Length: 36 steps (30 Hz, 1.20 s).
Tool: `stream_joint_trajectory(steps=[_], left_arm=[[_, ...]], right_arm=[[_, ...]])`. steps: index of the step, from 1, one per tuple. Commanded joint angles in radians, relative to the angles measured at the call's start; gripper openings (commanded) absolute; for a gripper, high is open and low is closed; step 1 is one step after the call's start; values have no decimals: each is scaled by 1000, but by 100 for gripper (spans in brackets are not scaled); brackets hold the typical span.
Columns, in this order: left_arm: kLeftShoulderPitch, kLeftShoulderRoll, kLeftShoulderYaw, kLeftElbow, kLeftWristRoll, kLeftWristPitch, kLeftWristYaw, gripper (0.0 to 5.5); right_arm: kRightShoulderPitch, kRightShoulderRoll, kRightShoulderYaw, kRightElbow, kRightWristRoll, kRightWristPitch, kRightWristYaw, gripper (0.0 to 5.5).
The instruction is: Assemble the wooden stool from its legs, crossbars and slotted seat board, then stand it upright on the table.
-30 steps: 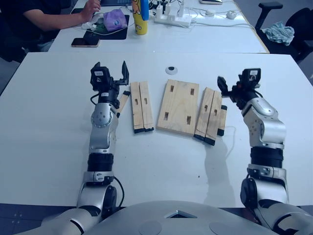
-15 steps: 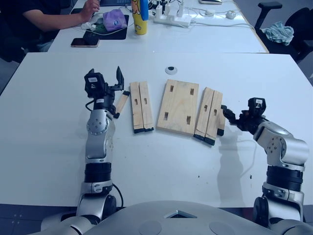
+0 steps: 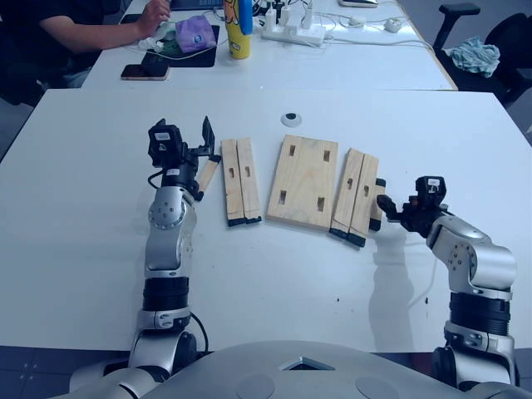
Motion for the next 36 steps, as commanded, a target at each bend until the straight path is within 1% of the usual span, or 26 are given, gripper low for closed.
stream_joint_trajectory(steps=[1, 14, 22, 24, 28, 30, 31, 33, 36], left_arm=[[5, 5, -3, -22, -1, 14, -6, 468], [3, -2, -4, -12, 1, 10, -1, 468], [-8, -1, -4, -6, 5, 10, 1, 468], [-10, -1, -4, -5, 7, 9, 3, 468], [-13, 0, -2, -6, 8, 10, 6, 468], [-12, 0, 1, -9, 7, 10, 10, 468], [-12, 0, 1, -9, 8, 9, 11, 468], [-10, -1, 1, -9, 10, 8, 15, 468], [-7, -3, 0, -13, 12, 7, 22, 468]], right_arm=[[3, 11, 13, -16, -11, -6, -10, 419], [-35, 33, 69, -19, -20, 12, -3, 419], [-39, 41, 98, 7, -60, 108, -56, 419], [-39, 51, 95, 11, -58, 140, -64, 386], [-30, 27, 139, 14, -94, 174, -78, 339], [-33, 32, 139, 15, -94, 207, -84, 305], [-34, 32, 139, 16, -95, 222, -86, 298], [-37, 36, 129, 23, -95, 252, -91, 267], [-49, 69, 71, 49, -84, 318, -112, 224]])
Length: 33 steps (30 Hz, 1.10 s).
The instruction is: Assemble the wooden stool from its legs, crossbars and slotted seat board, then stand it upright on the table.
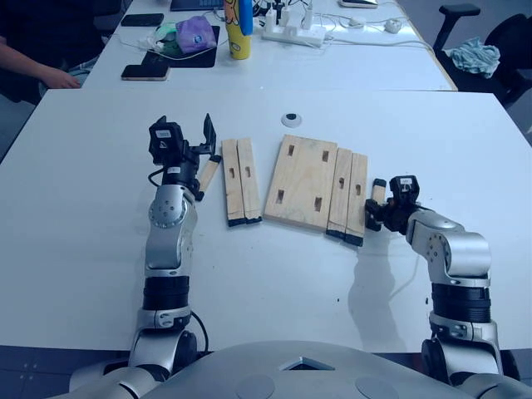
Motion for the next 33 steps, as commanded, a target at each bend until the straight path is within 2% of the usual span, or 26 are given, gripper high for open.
stream_joint_trajectory(steps=[1, 4, 7, 10, 12, 17, 19, 23, 25, 29, 33], left_arm=[[1, -1, 3, -2, 10, 1, 13, 468], [-5, -1, 1, 5, 11, -1, 15, 468], [-16, 2, 2, 16, 12, -5, 18, 468], [-23, 5, 3, 27, 9, -3, 14, 468], [-11, -3, 4, 18, -66, -8, -58, 484], [5, -23, 5, -21, -249, 39, -205, 540], [-2, -25, 23, -27, -323, 76, -240, 540], [-42, -9, 51, -57, -539, 269, -323, 540], [-62, 7, 62, -79, -652, 372, -362, 540], [-99, 32, 67, -105, -787, 497, -406, 540], [-124, 56, 71, -86, -859, 591, -412, 486]], right_arm=[[33, 41, -60, 77, -9, 144, -47, 212], [30, 50, -84, 96, -15, 164, -57, 164], [30, 34, -60, 102, -24, 133, -46, 133], [35, 13, -21, 102, -38, 49, -27, 133], [22, 14, -19, 88, -56, -89, -30, 133], [-65, 44, -110, 67, -67, -421, -78, 133], [-106, 65, -113, 67, -33, -530, -36, 133], [-145, 131, -35, 59, 84, -603, 136, 133], [-134, 152, 41, 37, 130, -606, 232, 133], [-79, 171, 152, 5, 158, -612, 330, 133], [-37, 186, 178, -30, 187, -626, 373, 133]])
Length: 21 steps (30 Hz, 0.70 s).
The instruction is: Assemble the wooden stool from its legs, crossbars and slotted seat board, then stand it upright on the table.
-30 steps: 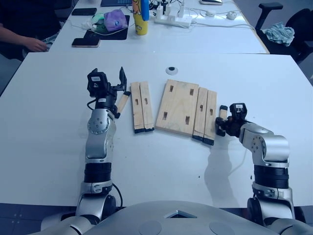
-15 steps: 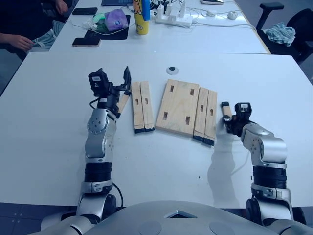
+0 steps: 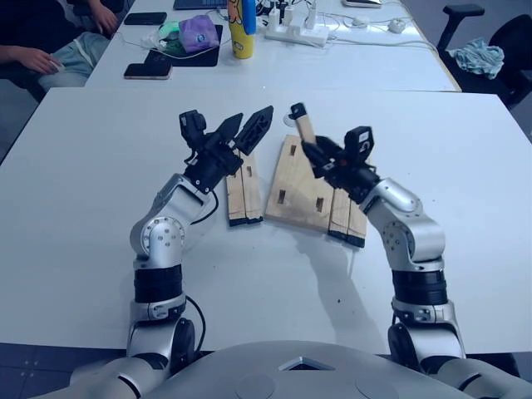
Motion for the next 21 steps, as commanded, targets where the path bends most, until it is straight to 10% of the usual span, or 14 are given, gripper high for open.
stream_joint_trajectory(steps=[1, 11, 21], left_arm=[[-32, 31, -5, 11, -49, 96, -3, 470], [-88, 53, 8, 79, -89, 240, 37, 335], [-101, 33, 13, 70, -88, 248, 77, 335]], right_arm=[[37, 16, 11, -49, 55, -15, 46, 133], [90, 24, 28, -115, 88, -99, 97, 133], [125, -9, 98, -111, 9, -182, 116, 133]])
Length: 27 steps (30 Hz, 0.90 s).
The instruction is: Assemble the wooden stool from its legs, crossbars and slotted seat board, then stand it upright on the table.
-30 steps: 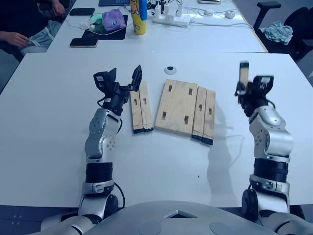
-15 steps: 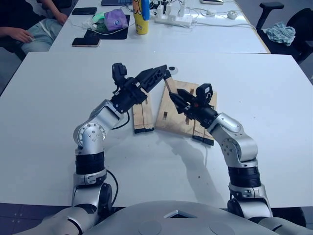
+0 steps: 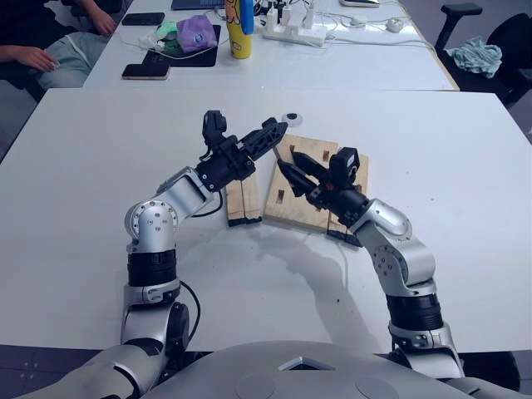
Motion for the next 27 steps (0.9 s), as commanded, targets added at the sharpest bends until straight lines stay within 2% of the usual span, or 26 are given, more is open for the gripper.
stream_joint_trajectory(steps=[1, 8, 17, 27], left_arm=[[-24, -3, 1, 2, 7, 17, 33, 335], [-24, -4, -10, 19, 29, 16, 45, 335], [-23, 0, -2, 16, 26, 9, 32, 224], [-12, -1, -4, 17, 60, -50, 15, 70]], right_arm=[[4, -18, 17, 1, -39, -39, 1, 133], [2, -7, 21, 25, -71, -87, -16, 133], [-13, -17, 25, 43, -84, -107, -12, 133], [-27, -16, 17, 62, -69, -103, -12, 133]])
